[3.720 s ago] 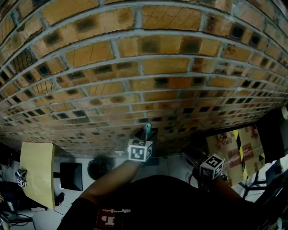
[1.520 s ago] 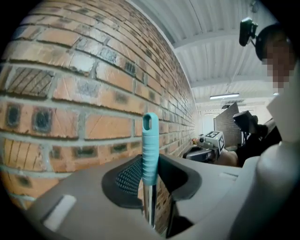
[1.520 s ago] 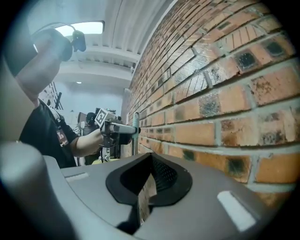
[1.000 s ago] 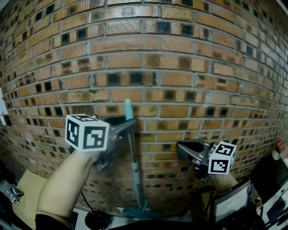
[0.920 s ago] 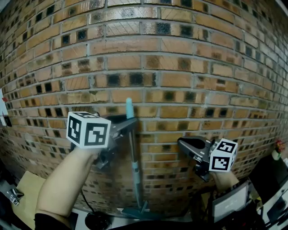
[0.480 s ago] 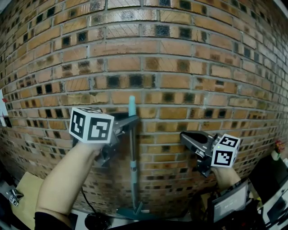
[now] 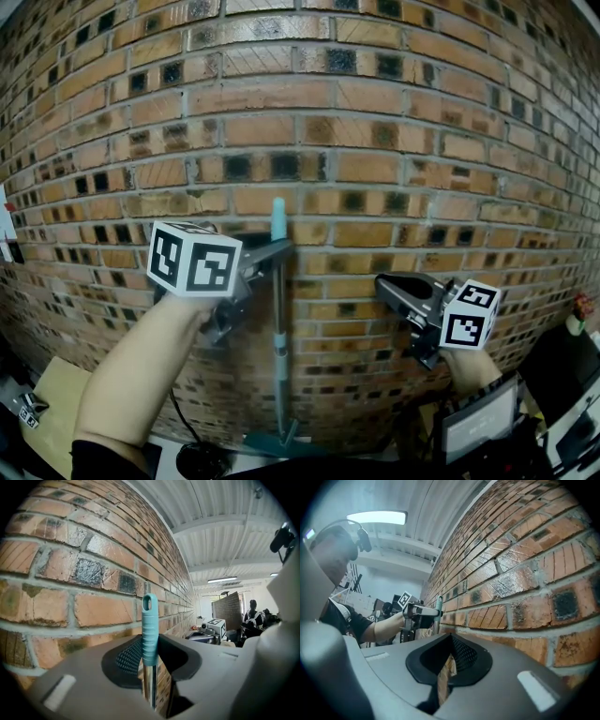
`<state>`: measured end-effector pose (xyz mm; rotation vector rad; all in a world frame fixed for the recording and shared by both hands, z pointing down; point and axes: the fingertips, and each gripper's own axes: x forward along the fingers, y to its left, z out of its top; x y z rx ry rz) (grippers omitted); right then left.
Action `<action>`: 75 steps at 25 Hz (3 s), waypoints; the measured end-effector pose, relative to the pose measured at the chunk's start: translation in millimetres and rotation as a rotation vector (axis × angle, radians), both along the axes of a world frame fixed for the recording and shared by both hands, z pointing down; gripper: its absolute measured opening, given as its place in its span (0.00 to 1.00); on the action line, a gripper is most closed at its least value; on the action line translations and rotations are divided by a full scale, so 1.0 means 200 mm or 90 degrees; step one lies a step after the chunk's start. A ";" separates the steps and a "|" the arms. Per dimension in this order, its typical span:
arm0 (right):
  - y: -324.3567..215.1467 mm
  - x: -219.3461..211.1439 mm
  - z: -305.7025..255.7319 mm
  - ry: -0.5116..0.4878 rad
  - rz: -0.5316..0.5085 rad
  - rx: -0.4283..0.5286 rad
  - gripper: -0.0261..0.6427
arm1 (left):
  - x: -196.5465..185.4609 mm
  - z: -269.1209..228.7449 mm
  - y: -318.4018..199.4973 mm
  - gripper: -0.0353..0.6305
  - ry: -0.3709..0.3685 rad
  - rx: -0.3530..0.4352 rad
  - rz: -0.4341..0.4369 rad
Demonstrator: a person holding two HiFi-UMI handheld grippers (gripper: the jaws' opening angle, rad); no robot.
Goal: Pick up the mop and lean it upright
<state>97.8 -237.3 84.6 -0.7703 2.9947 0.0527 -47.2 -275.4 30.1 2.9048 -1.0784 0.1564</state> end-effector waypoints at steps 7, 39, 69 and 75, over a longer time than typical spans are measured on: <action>0.00 0.00 -0.01 0.001 -0.001 0.001 0.06 | -0.02 -0.01 0.00 0.21 0.005 0.001 -0.009; 0.10 -0.16 0.69 0.042 -0.053 -0.035 0.06 | 0.06 0.93 0.10 0.21 -0.041 -0.082 -0.028; 0.17 -0.06 1.88 0.042 -0.010 -0.295 0.06 | 0.17 2.68 0.12 0.21 -0.173 -0.252 -0.062; 0.16 -0.07 1.93 0.028 -0.004 -0.313 0.06 | 0.20 2.71 0.00 0.21 -0.143 -0.252 -0.081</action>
